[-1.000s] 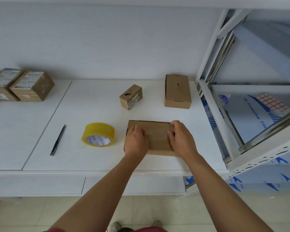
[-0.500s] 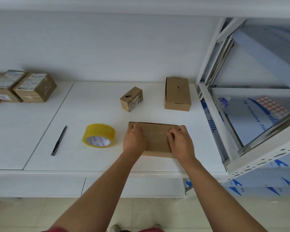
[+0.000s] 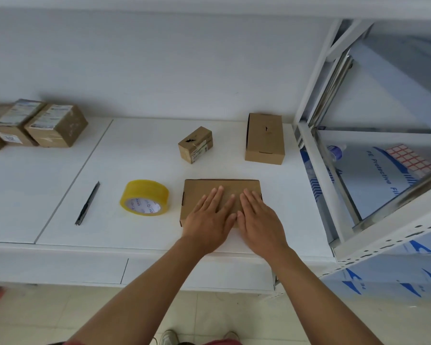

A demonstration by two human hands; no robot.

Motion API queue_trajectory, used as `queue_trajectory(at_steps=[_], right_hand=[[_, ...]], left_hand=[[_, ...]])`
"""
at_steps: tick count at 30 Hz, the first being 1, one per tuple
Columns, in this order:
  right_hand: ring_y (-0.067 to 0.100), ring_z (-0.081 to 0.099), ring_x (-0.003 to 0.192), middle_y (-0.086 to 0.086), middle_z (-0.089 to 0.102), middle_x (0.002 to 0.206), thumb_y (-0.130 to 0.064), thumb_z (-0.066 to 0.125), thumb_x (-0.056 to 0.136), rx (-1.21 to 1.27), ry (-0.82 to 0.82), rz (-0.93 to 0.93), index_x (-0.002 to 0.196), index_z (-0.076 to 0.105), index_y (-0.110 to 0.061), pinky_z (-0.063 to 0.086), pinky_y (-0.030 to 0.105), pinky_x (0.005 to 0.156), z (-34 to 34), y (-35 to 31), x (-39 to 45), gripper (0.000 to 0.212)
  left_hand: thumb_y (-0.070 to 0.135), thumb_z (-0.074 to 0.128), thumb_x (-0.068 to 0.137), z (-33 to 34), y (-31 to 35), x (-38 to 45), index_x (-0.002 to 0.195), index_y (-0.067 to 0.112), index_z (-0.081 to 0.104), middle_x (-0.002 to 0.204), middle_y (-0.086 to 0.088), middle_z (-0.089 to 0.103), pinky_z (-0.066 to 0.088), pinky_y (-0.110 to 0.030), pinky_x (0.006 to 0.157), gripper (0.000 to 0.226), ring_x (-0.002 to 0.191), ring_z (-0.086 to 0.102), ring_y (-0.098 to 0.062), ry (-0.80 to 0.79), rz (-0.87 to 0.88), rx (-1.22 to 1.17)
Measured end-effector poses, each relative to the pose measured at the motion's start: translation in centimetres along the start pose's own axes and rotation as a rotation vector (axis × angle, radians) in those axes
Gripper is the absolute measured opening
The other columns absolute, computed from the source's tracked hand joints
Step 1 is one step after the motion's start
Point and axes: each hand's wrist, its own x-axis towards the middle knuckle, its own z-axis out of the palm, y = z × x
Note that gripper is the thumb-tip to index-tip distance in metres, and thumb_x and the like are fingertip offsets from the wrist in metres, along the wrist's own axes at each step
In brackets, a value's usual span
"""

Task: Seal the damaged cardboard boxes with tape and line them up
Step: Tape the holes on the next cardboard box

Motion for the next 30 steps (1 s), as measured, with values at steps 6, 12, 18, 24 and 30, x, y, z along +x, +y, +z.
queue_trajectory(at_steps=[6, 12, 18, 24, 30], right_hand=[[0.015, 0.003, 0.152, -0.007, 0.002, 0.166, -0.042, 0.016, 0.104, -0.004, -0.039, 0.002, 0.158, 0.009, -0.021, 0.028, 0.039, 0.112, -0.2, 0.0, 0.3, 0.058], [0.015, -0.001, 0.152, -0.010, -0.004, 0.165, -0.041, 0.011, 0.102, 0.024, -0.063, 0.020, 0.158, -0.003, -0.027, 0.030, 0.040, 0.109, -0.2, -0.5, 0.5, 0.059], [0.015, 0.001, 0.152, -0.008, 0.002, 0.166, -0.043, 0.011, 0.099, -0.047, -0.081, 0.032, 0.158, 0.008, -0.025, 0.012, 0.048, 0.114, -0.4, -0.5, 0.9, 0.061], [0.014, -0.008, 0.152, -0.006, -0.003, 0.166, -0.038, 0.017, 0.102, -0.047, -0.079, -0.050, 0.158, 0.005, -0.022, 0.001, 0.045, 0.121, -0.2, -0.3, 0.8, 0.059], [0.010, -0.017, 0.150, -0.008, -0.014, 0.164, -0.044, 0.004, 0.100, -0.038, -0.165, 0.016, 0.157, -0.007, -0.022, -0.009, 0.051, 0.120, -0.4, -0.9, 1.0, 0.062]], left_hand=[[0.064, -0.017, 0.089, 0.2, 0.3, 0.1, 0.157, 0.014, 0.002, 0.165, -0.001, -0.005, -0.008, -0.030, 0.122, 0.086, 0.151, -0.011, -0.010, 0.005, -0.088, 0.020], [0.060, -0.009, 0.093, -0.2, 0.4, 0.0, 0.158, 0.019, 0.000, 0.165, 0.001, -0.008, -0.010, -0.030, 0.121, 0.077, 0.150, -0.014, -0.010, -0.010, -0.078, 0.005], [0.056, -0.004, 0.097, -0.4, 0.3, 0.0, 0.157, 0.021, 0.001, 0.165, 0.006, -0.006, -0.014, -0.028, 0.118, 0.070, 0.143, -0.022, -0.004, 0.008, -0.066, 0.031], [0.055, -0.001, 0.099, -0.2, 0.1, 0.0, 0.156, 0.030, -0.003, 0.164, 0.007, -0.009, -0.013, -0.030, 0.118, 0.063, 0.143, -0.021, -0.005, -0.008, -0.047, 0.025], [0.050, -0.001, 0.101, -0.3, -0.2, -0.2, 0.157, 0.014, 0.000, 0.165, -0.003, -0.007, -0.013, -0.030, 0.119, 0.067, 0.150, -0.015, -0.013, -0.021, -0.026, 0.017]])
